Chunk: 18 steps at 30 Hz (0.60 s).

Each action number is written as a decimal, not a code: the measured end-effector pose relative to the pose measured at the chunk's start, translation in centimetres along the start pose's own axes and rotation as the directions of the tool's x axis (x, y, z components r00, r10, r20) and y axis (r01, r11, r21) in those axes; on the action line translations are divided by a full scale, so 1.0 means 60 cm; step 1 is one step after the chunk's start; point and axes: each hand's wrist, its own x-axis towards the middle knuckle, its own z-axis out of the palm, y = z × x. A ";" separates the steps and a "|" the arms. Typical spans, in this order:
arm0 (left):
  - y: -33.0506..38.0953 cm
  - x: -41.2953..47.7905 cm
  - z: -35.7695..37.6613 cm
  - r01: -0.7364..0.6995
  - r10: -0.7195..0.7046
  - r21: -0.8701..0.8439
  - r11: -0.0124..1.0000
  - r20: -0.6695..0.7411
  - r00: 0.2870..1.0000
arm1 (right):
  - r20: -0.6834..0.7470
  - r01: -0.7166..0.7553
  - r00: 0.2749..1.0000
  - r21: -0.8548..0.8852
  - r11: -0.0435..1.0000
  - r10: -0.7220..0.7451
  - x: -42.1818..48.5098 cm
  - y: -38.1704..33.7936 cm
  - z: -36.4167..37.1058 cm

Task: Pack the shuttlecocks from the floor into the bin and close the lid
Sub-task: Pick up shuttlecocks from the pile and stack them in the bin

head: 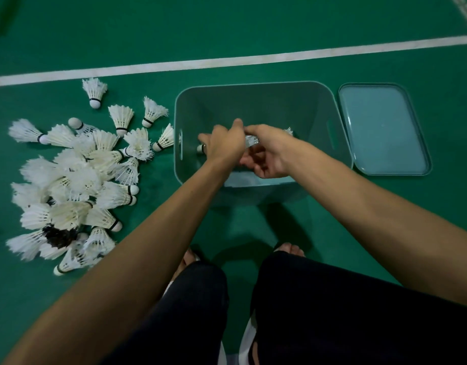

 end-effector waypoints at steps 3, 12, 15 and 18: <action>-0.006 -0.031 0.001 -0.004 0.003 0.025 1.000 0.066 0.998 | -0.113 0.080 0.992 0.175 0.981 -0.061 0.004 0.005 0.011; 0.015 -0.017 -0.090 -0.258 0.241 0.358 0.897 0.093 0.966 | -0.186 -0.040 0.983 -0.275 0.961 -0.012 0.061 -0.010 0.032; 0.028 -0.009 -0.130 -0.353 0.372 0.306 0.884 -0.006 0.928 | -0.119 -0.127 0.989 -0.421 0.898 0.084 0.093 -0.018 0.054; 0.028 0.011 -0.152 -0.399 0.436 0.222 0.890 -0.153 0.887 | -0.086 -0.169 0.985 -0.432 0.886 0.146 0.116 -0.021 0.077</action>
